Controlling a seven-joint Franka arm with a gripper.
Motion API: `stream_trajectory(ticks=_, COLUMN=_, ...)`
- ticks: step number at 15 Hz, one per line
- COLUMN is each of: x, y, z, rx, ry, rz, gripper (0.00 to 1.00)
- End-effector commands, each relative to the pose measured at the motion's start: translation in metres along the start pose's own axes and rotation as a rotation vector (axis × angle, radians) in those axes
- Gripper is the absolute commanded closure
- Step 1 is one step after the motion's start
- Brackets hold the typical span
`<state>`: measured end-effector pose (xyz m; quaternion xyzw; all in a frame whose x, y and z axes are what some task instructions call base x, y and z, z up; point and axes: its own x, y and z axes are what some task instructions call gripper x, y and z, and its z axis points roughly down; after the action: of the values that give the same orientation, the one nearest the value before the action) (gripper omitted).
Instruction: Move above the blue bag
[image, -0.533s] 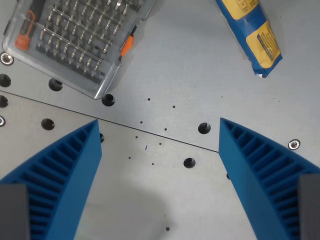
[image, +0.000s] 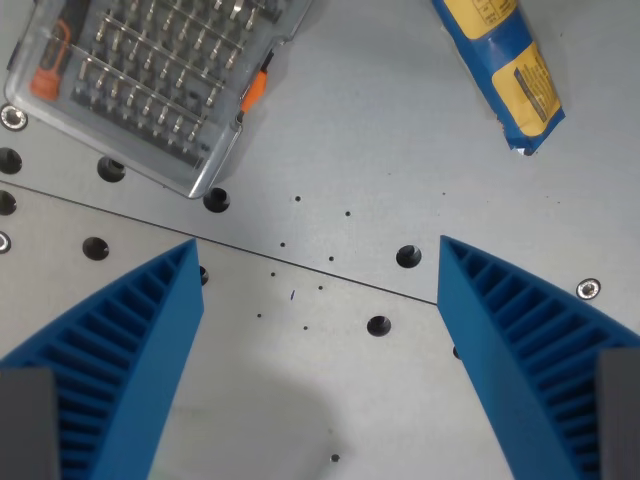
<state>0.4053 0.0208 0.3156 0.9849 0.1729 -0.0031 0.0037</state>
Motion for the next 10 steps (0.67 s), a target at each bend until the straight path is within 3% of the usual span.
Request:
stream_trajectory(ticks=1, x=0.001, y=0.001, z=0.0, rx=-0.004, ry=0.003, rz=-0.031, gripper=0.0)
stream_trajectory(ticks=10, x=0.011, y=0.014, z=0.016, rx=-0.014, ry=0.004, rz=-0.152, gripper=0.0)
